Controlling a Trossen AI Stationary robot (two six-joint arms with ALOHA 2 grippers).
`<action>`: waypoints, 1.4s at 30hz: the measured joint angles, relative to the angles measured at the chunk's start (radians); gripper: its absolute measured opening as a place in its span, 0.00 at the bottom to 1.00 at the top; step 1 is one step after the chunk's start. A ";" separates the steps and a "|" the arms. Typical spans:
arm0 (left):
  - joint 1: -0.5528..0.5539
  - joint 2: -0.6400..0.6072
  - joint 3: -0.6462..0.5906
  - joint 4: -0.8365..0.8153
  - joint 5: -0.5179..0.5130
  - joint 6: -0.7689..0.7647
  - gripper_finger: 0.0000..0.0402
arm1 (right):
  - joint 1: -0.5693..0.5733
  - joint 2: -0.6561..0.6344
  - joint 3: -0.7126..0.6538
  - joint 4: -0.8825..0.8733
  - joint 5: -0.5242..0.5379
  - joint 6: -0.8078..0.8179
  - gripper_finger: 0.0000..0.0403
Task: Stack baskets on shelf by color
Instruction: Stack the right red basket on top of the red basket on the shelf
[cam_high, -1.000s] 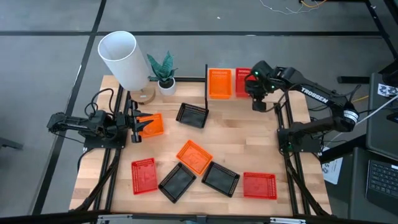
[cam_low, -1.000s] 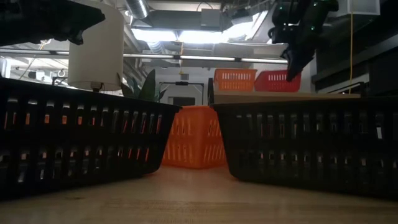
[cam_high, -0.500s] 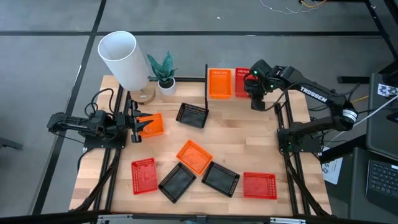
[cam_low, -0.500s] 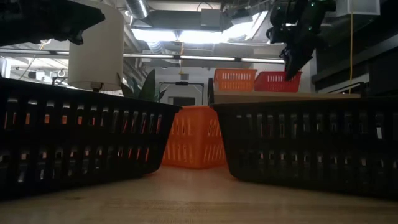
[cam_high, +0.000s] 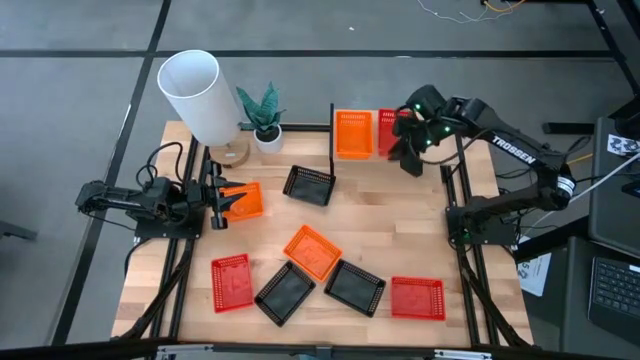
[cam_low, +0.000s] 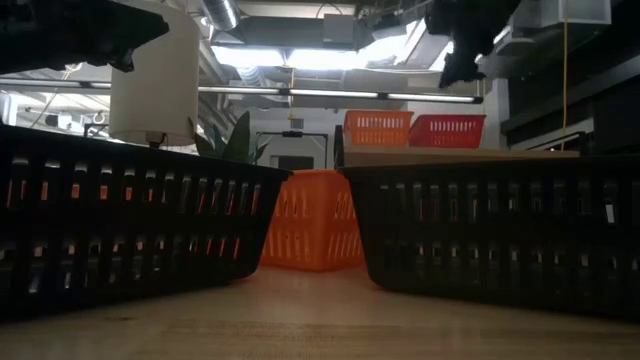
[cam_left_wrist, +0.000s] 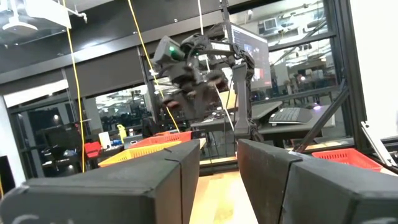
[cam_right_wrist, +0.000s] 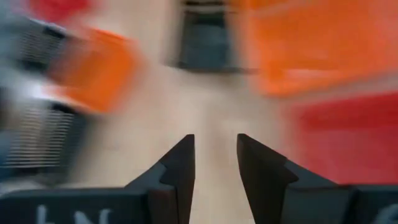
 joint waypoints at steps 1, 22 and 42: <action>0.000 0.000 0.000 0.000 0.000 0.000 0.26 | 0.015 0.000 -0.001 -0.006 -0.086 0.026 0.29; 0.000 0.000 0.000 0.000 0.000 0.000 0.26 | 0.718 0.000 -0.437 0.301 -0.170 0.678 0.29; 0.000 0.000 0.000 0.000 0.000 0.000 0.26 | 1.288 0.021 -0.631 0.643 0.325 1.847 0.29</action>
